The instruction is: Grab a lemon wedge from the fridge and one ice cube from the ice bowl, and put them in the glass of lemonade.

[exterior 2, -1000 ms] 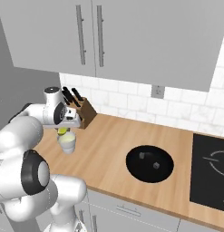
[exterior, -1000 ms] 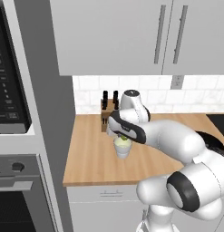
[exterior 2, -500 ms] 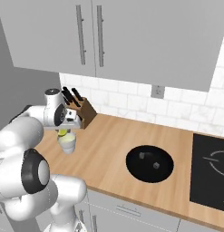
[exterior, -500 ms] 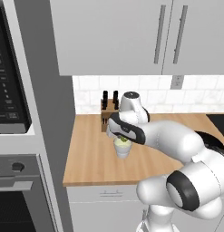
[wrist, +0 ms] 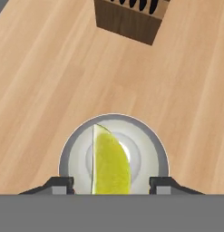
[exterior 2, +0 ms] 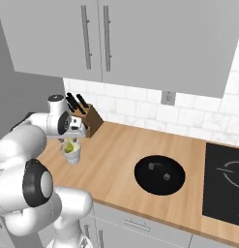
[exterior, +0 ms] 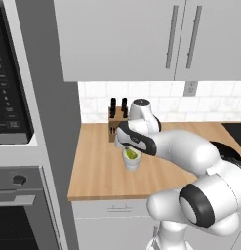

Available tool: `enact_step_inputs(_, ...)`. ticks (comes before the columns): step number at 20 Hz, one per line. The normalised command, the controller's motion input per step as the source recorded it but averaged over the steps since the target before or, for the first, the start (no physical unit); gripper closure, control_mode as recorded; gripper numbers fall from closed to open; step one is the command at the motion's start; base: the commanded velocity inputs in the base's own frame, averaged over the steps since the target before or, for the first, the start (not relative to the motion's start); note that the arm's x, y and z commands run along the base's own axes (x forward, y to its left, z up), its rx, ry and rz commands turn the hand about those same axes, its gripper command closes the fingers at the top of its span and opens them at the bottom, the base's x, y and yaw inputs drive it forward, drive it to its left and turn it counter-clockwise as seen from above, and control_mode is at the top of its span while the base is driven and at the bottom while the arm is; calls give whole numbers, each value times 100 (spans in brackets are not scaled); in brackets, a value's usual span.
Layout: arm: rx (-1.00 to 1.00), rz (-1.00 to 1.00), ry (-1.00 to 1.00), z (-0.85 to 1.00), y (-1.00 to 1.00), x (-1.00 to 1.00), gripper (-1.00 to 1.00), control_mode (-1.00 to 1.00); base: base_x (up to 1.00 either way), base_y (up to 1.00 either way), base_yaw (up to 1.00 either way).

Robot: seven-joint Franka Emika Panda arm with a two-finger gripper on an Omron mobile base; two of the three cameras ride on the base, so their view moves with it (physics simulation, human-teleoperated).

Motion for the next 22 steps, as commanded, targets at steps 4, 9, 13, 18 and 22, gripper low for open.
enact_step_inputs(4,0,0,0,0,0,0,-100,-100,0,0,0)
enact_step_inputs(9,0,0,0,0,0,0,-100,-100,0,0,0)
enact_step_inputs(13,2,0,-1,8,-1,-4,-100,-100,0,0,0)
enact_step_inputs(18,13,0,0,24,-15,-27,-100,-100,0,0,0)
enact_step_inputs(22,11,0,-2,18,-30,-34,-100,-100,0,0,0)
